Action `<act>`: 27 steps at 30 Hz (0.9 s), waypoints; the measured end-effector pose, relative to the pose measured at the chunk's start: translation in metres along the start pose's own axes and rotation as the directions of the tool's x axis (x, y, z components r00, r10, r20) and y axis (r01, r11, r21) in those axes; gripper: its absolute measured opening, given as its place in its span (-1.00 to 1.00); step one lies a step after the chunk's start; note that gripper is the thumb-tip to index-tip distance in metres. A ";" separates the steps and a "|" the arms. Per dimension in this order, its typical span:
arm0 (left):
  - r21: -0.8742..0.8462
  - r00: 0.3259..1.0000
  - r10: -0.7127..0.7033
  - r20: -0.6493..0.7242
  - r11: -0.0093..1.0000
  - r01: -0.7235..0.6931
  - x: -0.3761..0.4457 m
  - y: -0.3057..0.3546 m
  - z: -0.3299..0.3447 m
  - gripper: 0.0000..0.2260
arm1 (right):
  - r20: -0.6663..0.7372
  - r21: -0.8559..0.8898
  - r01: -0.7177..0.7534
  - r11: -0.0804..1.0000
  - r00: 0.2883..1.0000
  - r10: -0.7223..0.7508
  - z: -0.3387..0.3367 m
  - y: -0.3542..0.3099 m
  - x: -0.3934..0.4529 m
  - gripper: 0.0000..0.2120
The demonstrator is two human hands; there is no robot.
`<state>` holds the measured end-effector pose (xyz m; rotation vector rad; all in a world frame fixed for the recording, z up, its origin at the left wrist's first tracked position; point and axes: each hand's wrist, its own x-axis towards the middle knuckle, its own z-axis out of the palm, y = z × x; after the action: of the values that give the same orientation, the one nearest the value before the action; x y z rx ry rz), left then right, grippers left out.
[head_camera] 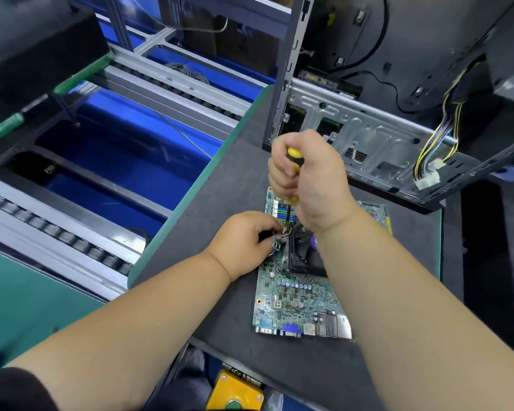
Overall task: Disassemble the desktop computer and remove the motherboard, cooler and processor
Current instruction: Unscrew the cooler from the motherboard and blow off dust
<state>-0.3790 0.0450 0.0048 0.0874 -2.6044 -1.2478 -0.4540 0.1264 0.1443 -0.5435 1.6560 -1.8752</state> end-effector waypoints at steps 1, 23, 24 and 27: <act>0.000 1.000 -0.012 -0.001 1.000 0.012 0.000 0.000 0.000 -0.83 | 0.028 0.025 -0.010 1.000 1.000 0.009 -0.005 -0.001 0.000 -0.73; 0.058 0.993 0.071 0.090 0.995 -0.076 0.008 -0.001 -0.004 -0.83 | 0.107 0.081 -0.111 0.990 0.989 0.102 -0.025 -0.002 0.006 -0.66; 0.063 0.994 0.069 0.089 0.995 -0.075 0.008 0.000 -0.004 -0.83 | 0.158 0.105 -0.131 0.986 0.981 0.113 -0.030 -0.003 0.005 -0.63; 0.069 0.993 0.068 0.096 0.995 -0.075 0.008 0.000 -0.005 -0.82 | 0.198 0.145 -0.106 0.984 0.977 0.076 -0.037 -0.004 -0.003 -0.62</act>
<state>-0.3856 0.0400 0.0098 -0.0524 -2.7070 -1.1605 -0.4760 0.1571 0.1431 -0.5553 1.3749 -1.8054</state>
